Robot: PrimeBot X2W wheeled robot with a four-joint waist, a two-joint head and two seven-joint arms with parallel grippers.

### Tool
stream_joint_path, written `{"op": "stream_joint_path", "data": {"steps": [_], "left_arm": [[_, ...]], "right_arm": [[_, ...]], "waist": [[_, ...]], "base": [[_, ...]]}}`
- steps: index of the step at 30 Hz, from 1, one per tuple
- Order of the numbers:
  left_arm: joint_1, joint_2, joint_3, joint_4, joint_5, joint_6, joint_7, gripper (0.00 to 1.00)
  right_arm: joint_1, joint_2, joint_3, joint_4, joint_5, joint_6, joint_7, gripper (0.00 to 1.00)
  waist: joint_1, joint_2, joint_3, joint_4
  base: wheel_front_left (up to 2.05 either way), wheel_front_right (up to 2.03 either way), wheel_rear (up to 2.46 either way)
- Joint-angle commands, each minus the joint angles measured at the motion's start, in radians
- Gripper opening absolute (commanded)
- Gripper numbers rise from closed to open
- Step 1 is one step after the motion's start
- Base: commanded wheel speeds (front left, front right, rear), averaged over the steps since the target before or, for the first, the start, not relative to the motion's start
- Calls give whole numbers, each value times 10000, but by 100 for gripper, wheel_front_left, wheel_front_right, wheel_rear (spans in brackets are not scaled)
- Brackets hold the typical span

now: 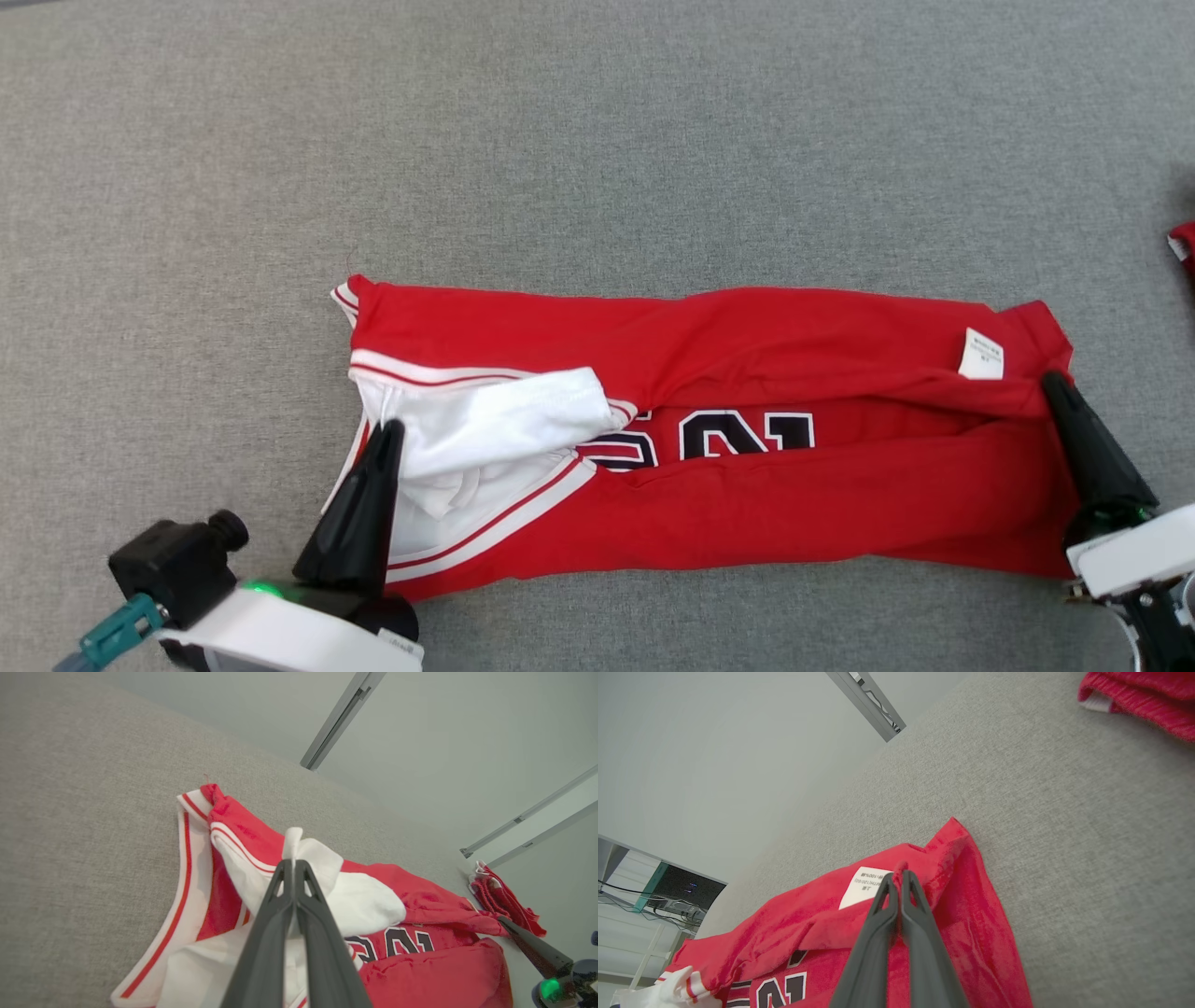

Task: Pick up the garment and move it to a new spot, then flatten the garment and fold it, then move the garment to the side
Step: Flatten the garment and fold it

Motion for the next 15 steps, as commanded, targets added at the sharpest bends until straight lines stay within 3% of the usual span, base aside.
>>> {"op": "stream_joint_path", "data": {"steps": [1, 8, 9, 10, 11, 15], "left_arm": [[196, 28, 9, 123, -26, 74, -3, 0], [477, -105, 100, 1186, -483, 62, 17, 0], [448, -156, 93, 1434, -573, -20, 46, 1], [383, -127, 95, 1645, -545, -64, 21, 46], [304, -106, 77, 1857, -513, -99, -15, 100], [80, -16, 33, 2393, -70, -80, -352, 100]], "right_arm": [[197, -53, 51, 46, 2, 5, -203, 0], [448, -282, 477, 722, -430, 5, -795, 0], [387, -336, 569, 857, -512, 5, -892, 33], [308, -363, 667, 942, -548, 5, -1013, 77], [245, -388, 786, 1021, -576, 5, -1120, 100], [100, -570, 1093, 1164, -1077, 5, -1742, 100]], "waist": [[0, 0, -91, 36], [0, 0, -241, 36], [0, 0, -251, 25], [0, 0, -265, 14], [0, 0, -277, 5], [0, 0, -361, -14]], "base": [[0, 0, 0], [0, 0, 0], [0, 0, 0], [0, 0, 0], [0, 0, 0], [0, 0, 0]]}}
